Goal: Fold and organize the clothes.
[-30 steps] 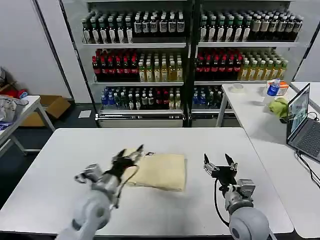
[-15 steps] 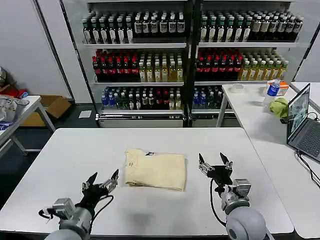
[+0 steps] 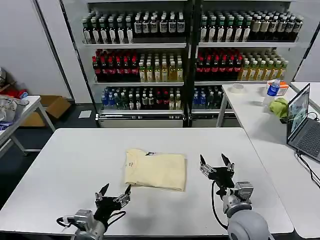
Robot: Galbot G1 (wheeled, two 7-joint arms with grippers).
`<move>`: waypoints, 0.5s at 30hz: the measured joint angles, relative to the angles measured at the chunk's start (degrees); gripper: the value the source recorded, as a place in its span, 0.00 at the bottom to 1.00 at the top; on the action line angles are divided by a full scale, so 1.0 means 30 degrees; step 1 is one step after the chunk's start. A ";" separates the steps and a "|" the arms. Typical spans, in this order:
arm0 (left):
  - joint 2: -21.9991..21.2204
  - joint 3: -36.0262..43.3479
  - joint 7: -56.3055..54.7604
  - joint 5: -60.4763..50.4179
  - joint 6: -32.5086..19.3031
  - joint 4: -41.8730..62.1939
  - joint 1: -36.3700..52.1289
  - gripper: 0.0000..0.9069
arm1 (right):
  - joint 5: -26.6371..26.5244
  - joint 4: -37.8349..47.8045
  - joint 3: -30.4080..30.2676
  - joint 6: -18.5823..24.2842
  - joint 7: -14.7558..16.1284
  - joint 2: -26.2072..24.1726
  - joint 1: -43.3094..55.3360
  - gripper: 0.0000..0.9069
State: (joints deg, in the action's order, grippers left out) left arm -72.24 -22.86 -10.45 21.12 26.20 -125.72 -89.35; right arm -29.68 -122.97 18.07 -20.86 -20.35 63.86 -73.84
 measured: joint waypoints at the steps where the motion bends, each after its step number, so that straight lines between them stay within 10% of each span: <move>1: -0.0006 0.0138 0.0000 -0.0184 -0.0009 0.0147 0.0083 1.00 | 0.0008 -0.0020 0.0004 0.0000 -0.0002 0.0005 -0.0017 1.00; 15: -0.0171 0.0920 -0.0673 -0.0588 0.0393 0.2245 0.1520 1.00 | 0.0020 -0.0305 0.0165 0.0000 -0.0063 -0.0043 -0.0271 1.00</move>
State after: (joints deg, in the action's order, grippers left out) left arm -72.76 -20.10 -12.47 19.36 27.38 -118.98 -84.79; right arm -29.62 -123.89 18.57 -20.86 -20.54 63.74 -74.66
